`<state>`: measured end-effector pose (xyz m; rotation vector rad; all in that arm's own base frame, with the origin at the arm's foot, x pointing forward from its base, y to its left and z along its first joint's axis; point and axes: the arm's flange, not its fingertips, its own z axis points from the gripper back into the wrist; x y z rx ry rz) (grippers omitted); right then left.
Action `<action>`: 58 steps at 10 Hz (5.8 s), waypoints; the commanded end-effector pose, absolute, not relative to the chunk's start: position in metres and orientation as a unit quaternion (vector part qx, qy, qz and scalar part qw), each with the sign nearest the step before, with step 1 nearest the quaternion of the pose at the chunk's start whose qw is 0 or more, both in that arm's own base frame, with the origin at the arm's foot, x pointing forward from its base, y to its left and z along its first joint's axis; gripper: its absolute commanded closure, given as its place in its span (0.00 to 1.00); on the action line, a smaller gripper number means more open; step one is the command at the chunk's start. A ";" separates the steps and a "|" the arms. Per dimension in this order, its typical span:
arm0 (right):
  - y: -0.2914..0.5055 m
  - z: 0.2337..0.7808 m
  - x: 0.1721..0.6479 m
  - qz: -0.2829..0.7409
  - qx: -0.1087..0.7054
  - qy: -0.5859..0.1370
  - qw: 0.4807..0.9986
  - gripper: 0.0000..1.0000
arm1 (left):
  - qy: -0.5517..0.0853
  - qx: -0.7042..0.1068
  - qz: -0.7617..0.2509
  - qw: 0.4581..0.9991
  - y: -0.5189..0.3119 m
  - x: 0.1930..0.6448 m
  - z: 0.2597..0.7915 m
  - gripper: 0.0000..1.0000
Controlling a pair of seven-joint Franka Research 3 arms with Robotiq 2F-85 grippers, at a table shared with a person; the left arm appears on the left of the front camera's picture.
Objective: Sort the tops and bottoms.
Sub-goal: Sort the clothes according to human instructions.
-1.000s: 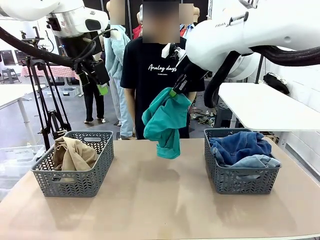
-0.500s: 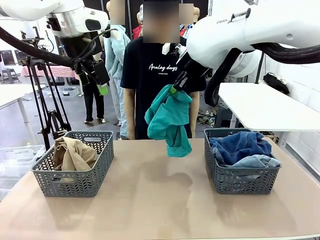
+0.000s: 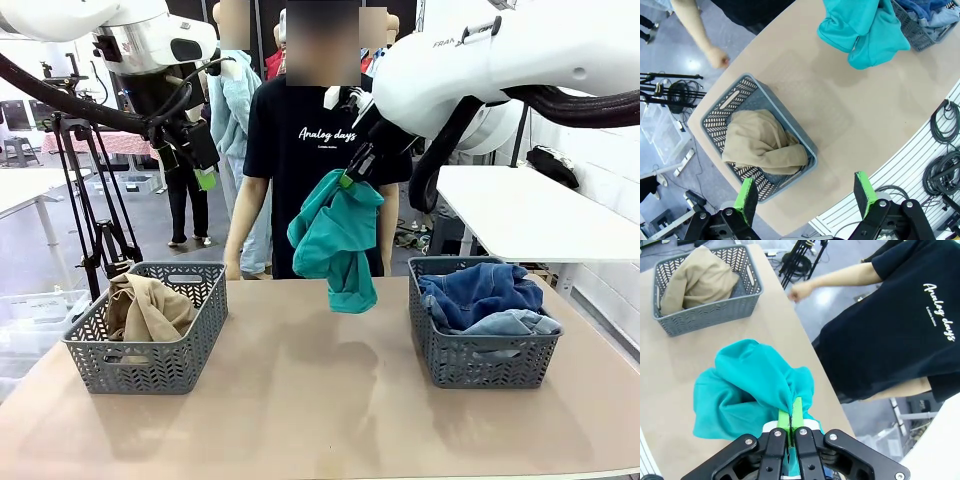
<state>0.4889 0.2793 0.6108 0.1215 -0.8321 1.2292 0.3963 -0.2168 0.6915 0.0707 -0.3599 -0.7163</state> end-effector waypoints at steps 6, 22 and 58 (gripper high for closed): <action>0.280 0.613 0.489 0.554 0.053 -0.379 0.740 1.00 | -0.176 0.035 -0.356 0.917 -0.213 0.395 0.692 0.00; 0.280 0.613 0.489 0.554 0.053 -0.379 0.740 1.00 | -0.209 0.051 -0.291 0.932 -0.104 0.378 0.716 0.00; 0.576 0.471 0.574 0.623 0.389 -0.571 0.368 1.00 | -0.250 0.055 -0.269 0.929 -0.022 0.340 0.750 0.00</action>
